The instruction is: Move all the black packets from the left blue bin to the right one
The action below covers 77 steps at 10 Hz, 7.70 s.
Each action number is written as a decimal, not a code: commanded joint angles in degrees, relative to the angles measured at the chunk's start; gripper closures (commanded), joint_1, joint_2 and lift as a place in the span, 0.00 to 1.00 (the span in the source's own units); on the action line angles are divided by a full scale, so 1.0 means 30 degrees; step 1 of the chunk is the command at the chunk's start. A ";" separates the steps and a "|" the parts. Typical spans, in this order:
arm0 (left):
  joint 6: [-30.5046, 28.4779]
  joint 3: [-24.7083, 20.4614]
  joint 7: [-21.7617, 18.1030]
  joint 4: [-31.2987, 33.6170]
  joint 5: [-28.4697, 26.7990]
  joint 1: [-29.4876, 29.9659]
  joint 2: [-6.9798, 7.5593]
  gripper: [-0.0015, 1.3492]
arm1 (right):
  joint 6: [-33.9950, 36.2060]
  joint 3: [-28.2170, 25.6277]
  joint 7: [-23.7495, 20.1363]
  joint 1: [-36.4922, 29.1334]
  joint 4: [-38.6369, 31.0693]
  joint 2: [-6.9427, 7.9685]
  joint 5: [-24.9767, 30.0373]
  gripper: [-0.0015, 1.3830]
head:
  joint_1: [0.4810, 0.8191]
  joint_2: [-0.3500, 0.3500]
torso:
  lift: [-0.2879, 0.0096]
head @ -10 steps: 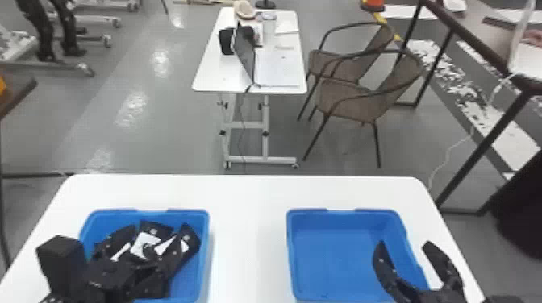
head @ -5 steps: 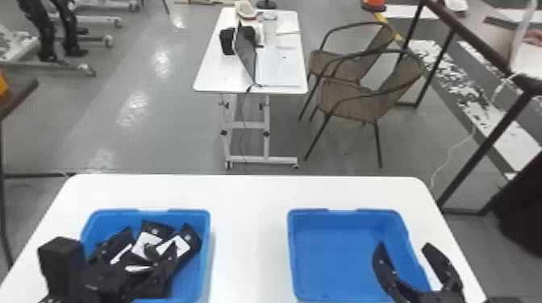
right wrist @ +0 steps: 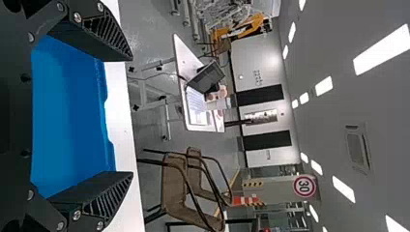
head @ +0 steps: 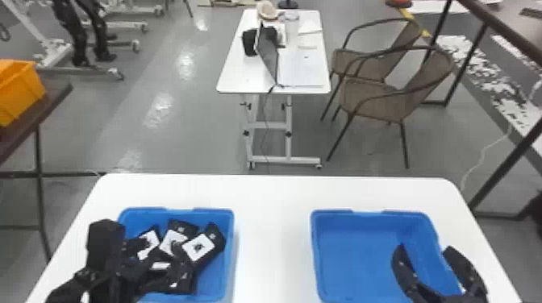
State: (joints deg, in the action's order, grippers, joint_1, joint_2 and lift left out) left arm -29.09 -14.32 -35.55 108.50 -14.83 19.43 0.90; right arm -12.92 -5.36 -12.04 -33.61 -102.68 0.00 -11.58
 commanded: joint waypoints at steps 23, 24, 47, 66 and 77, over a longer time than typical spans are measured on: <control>0.3399 0.3046 -0.5581 -1.1527 -0.8387 -0.7882 0.1428 0.90 | -0.0117 0.0117 -0.0762 0.0774 0.1151 0.0017 -0.1267 0.13 | 0.63 0.49 | 0.97; 0.3281 0.2578 -0.5933 -0.9242 -0.8299 -0.7150 0.1282 0.90 | -0.0117 0.0117 -0.0762 0.0832 0.1122 0.0017 -0.1238 0.13 | 0.63 0.49 | 0.97; 1.0196 1.3740 -0.2271 -0.8861 -0.3465 -1.2629 0.0959 0.90 | 0.1465 0.0996 -0.4101 0.7981 0.2558 0.0017 -0.3669 0.13 | 0.63 0.09 | 0.97; 0.9082 0.8847 -0.1773 -0.5990 -0.2234 -0.9054 0.0432 0.29 | 0.1377 0.1143 -0.3135 0.7365 0.5136 0.0017 -0.6863 0.89 | 0.63 0.17 | 0.97; 0.5567 0.2314 -0.0806 0.1305 0.2277 -0.2931 0.0198 0.29 | 0.0117 0.0000 -0.2842 0.7541 1.1962 0.0017 -0.7976 0.55 | 0.63 0.38 | 0.97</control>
State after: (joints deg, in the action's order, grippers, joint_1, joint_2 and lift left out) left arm -12.25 -6.99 -37.97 112.10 -8.40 10.33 1.50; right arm -12.20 -5.12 -20.57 -11.33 -67.59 0.00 -35.60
